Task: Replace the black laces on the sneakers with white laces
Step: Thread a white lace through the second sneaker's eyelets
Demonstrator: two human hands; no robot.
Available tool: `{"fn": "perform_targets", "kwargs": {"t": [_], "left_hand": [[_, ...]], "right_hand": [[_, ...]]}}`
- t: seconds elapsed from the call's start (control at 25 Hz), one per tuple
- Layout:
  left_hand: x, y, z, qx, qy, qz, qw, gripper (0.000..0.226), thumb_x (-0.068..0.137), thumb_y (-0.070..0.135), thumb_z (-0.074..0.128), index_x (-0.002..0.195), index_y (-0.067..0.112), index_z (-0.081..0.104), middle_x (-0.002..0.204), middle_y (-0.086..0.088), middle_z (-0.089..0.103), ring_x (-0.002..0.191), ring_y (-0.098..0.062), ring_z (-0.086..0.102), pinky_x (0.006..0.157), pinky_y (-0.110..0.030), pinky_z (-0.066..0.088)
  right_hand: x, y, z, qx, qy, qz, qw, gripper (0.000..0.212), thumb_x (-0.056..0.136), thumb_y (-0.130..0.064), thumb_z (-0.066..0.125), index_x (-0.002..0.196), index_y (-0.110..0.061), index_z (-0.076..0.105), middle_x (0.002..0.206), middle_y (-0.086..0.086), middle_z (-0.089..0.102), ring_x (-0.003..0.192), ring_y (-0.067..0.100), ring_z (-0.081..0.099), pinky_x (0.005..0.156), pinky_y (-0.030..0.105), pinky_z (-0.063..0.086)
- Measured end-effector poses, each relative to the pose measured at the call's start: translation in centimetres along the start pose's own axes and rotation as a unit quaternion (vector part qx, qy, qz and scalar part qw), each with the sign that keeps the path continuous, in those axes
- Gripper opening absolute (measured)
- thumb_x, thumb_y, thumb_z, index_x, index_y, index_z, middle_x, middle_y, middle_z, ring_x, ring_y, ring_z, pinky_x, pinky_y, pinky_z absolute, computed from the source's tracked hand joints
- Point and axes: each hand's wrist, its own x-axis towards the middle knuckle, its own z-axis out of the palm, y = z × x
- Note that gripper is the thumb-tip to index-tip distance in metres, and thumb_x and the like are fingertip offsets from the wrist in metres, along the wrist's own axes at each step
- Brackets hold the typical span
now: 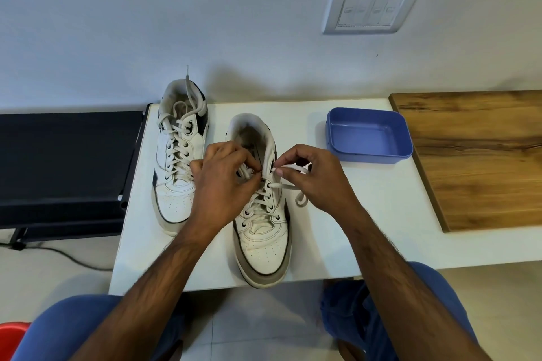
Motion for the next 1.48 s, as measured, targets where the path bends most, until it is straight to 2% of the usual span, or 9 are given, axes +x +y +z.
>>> {"fn": "perform_targets", "kwargs": {"t": [0.36, 0.52, 0.72, 0.88, 1.08, 1.2, 1.28, 1.36, 1.48], "left_hand": [[-0.2, 0.2, 0.8, -0.009, 0.027, -0.008, 1.000, 0.031, 0.071, 0.015, 0.082, 0.076, 0.030, 0.056, 0.090, 0.019, 0.057, 0.113, -0.018, 0.047, 0.077, -0.035, 0.019], [-0.1, 0.1, 0.2, -0.019, 0.009, -0.010, 1.000, 0.025, 0.074, 0.019, 0.081, 0.085, 0.031, 0.062, 0.089, 0.023, 0.059, 0.116, -0.012, 0.045, 0.078, -0.032, 0.015], [-0.1, -0.7, 0.0, 0.010, -0.016, 0.045, 0.999, 0.018, 0.079, 0.039, 0.068, 0.096, 0.034, 0.063, 0.100, 0.024, 0.057, 0.119, -0.012, 0.039, 0.076, -0.031, 0.013], [-0.6, -0.4, -0.2, -0.015, -0.006, 0.059, 0.998, 0.023, 0.083, 0.037, 0.060, 0.105, 0.029, 0.061, 0.112, 0.018, 0.054, 0.119, -0.016, 0.043, 0.083, -0.033, 0.018], [-1.6, 0.9, 0.3, 0.136, -0.037, 0.211, 0.967, 0.023, 0.087, 0.043, 0.070, 0.106, 0.031, 0.072, 0.151, 0.002, 0.047, 0.137, -0.025, 0.041, 0.097, -0.049, 0.029], [-2.0, 1.0, 1.1, 0.160, -0.080, 0.197, 0.964, 0.021, 0.082, 0.042, 0.076, 0.100, 0.032, 0.071, 0.162, 0.003, 0.034, 0.147, -0.027, 0.033, 0.106, -0.056, 0.024], [-2.0, 1.1, 1.2, 0.122, -0.067, 0.183, 0.973, 0.016, 0.083, 0.037, 0.077, 0.095, 0.031, 0.070, 0.155, 0.003, 0.040, 0.146, -0.024, 0.031, 0.108, -0.053, 0.020], [-1.7, 1.3, 0.9, 0.050, -0.043, 0.164, 0.984, 0.013, 0.086, 0.034, 0.076, 0.095, 0.031, 0.067, 0.145, 0.009, 0.049, 0.141, -0.019, 0.033, 0.106, -0.046, 0.018], [-1.1, 1.3, 0.4, -0.057, -0.037, 0.151, 0.986, 0.009, 0.091, 0.032, 0.067, 0.098, 0.032, 0.061, 0.126, 0.019, 0.058, 0.131, -0.010, 0.042, 0.102, -0.041, 0.020]], "right_hand": [[0.1, 0.2, 0.1, -0.002, -0.020, -0.021, 1.000, 0.010, 0.084, -0.013, 0.079, 0.090, -0.020, 0.077, 0.085, -0.010, 0.075, 0.079, 0.010, 0.066, 0.066, 0.012, 0.046], [0.1, -0.2, -0.7, 0.137, -0.041, 0.011, 0.990, 0.013, 0.097, -0.004, 0.063, 0.103, -0.006, 0.074, 0.079, 0.003, 0.071, 0.075, 0.015, 0.065, 0.077, 0.027, 0.054], [0.6, -0.2, -2.7, 0.419, 0.043, 0.063, 0.905, 0.023, 0.099, 0.003, 0.048, 0.103, -0.005, 0.069, 0.072, 0.004, 0.057, 0.068, 0.016, 0.052, 0.069, 0.027, 0.045], [1.0, 0.5, -4.3, 0.411, 0.169, 0.082, 0.892, 0.026, 0.099, 0.004, 0.050, 0.110, -0.009, 0.070, 0.095, 0.003, 0.074, 0.084, 0.016, 0.068, 0.077, 0.026, 0.054], [1.5, 0.9, -5.5, 0.538, 0.221, 0.067, 0.810, 0.033, 0.095, 0.009, 0.056, 0.122, -0.008, 0.063, 0.126, 0.014, 0.067, 0.114, 0.027, 0.068, 0.101, 0.034, 0.054], [1.2, 1.2, -5.6, 0.275, 0.242, 0.094, 0.926, 0.034, 0.093, -0.001, 0.065, 0.120, -0.021, 0.066, 0.127, 0.003, 0.065, 0.115, 0.014, 0.063, 0.087, 0.021, 0.055], [0.9, 1.7, -5.3, 0.059, 0.179, 0.113, 0.976, 0.030, 0.093, -0.009, 0.068, 0.118, -0.025, 0.067, 0.123, 0.000, 0.062, 0.104, 0.008, 0.059, 0.082, 0.020, 0.051], [0.7, 2.0, -4.9, -0.022, 0.108, 0.132, 0.985, 0.025, 0.094, -0.013, 0.068, 0.116, -0.025, 0.069, 0.122, 0.000, 0.060, 0.097, 0.008, 0.056, 0.086, 0.028, 0.046], [0.7, 1.5, -4.6, -0.184, 0.126, 0.137, 0.965, 0.025, 0.095, -0.021, 0.068, 0.118, -0.031, 0.069, 0.136, -0.006, 0.054, 0.119, 0.021, 0.047, 0.090, 0.036, 0.033]]}}
